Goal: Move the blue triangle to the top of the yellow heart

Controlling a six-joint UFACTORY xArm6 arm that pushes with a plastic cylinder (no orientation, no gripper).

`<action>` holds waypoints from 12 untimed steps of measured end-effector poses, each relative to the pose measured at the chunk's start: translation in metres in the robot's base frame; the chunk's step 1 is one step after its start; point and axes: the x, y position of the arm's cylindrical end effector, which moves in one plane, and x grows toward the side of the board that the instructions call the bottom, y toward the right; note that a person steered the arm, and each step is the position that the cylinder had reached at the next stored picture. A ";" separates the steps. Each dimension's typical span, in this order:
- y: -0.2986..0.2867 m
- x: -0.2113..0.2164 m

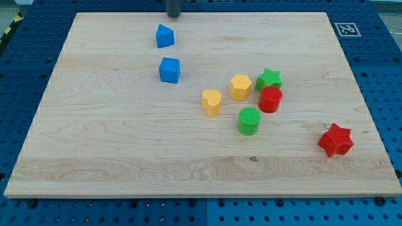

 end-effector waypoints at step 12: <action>0.017 0.154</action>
